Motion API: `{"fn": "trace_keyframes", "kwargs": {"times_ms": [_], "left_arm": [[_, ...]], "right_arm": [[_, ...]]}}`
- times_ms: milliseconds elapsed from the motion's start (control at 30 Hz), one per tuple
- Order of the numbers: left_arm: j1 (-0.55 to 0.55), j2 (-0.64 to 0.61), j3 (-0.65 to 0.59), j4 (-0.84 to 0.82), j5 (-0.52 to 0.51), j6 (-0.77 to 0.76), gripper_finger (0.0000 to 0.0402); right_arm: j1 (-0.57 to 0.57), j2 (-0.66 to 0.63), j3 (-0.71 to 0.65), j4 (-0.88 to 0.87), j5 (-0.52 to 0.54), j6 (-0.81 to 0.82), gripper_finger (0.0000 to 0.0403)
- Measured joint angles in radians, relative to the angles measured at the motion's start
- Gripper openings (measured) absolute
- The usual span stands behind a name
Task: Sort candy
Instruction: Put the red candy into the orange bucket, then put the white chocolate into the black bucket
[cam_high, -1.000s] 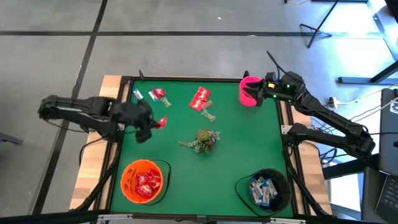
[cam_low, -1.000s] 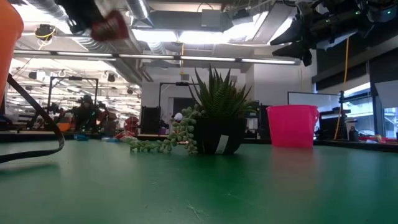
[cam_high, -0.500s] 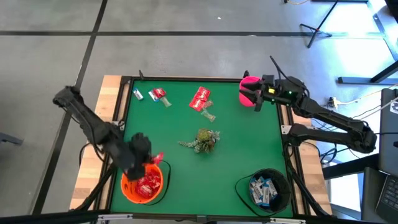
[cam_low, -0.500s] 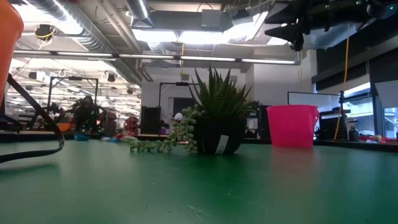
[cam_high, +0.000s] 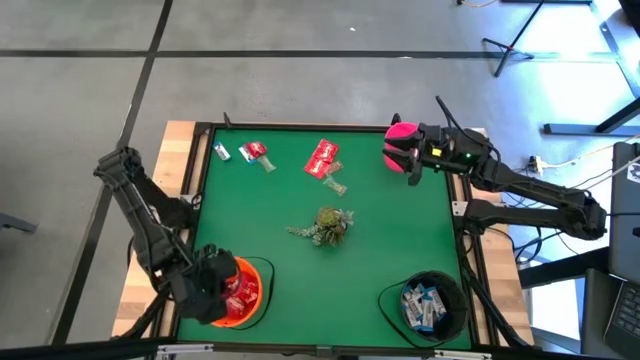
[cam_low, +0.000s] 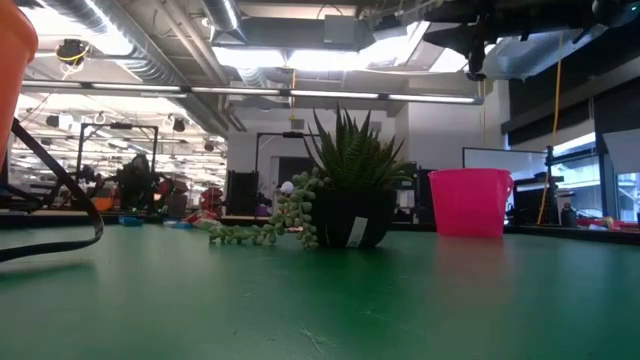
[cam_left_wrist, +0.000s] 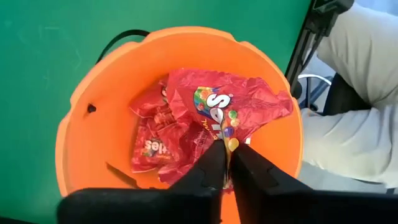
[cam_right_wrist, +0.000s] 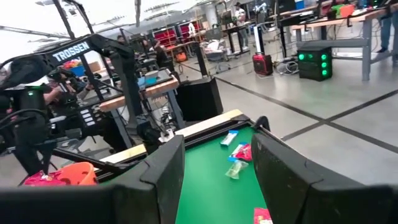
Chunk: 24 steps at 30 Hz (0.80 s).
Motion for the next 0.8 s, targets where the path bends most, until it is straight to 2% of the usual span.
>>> {"fn": "trace_keyframes", "kwargs": {"times_ms": [300, 433, 633, 733, 800], "left_arm": [[0.001, -0.002, 0.0, -0.008, 0.0, 0.0, 0.0111], [0.028, -0.028, 0.0, -0.071, 0.005, 0.025, 0.0131], [0.15, -0.117, 0.0, -0.248, -0.169, 0.118, 0.0131], [0.266, -0.167, 0.0, -0.361, -0.328, 0.203, 0.013], [0.375, -0.196, 0.0, -0.405, -0.395, 0.283, 0.0133]], "right_arm": [[0.054, 0.0, 0.0, -0.005, 0.007, 0.0, 0.0184], [0.054, 0.0, 0.0, -0.007, 0.009, -0.002, 0.0184], [0.054, 0.0, 0.0, -0.006, 0.039, -0.011, 0.0184], [0.054, 0.0, 0.0, -0.006, 0.039, -0.019, 0.0184], [0.054, 0.0, 0.0, -0.006, 0.039, -0.026, 0.0184]]}}
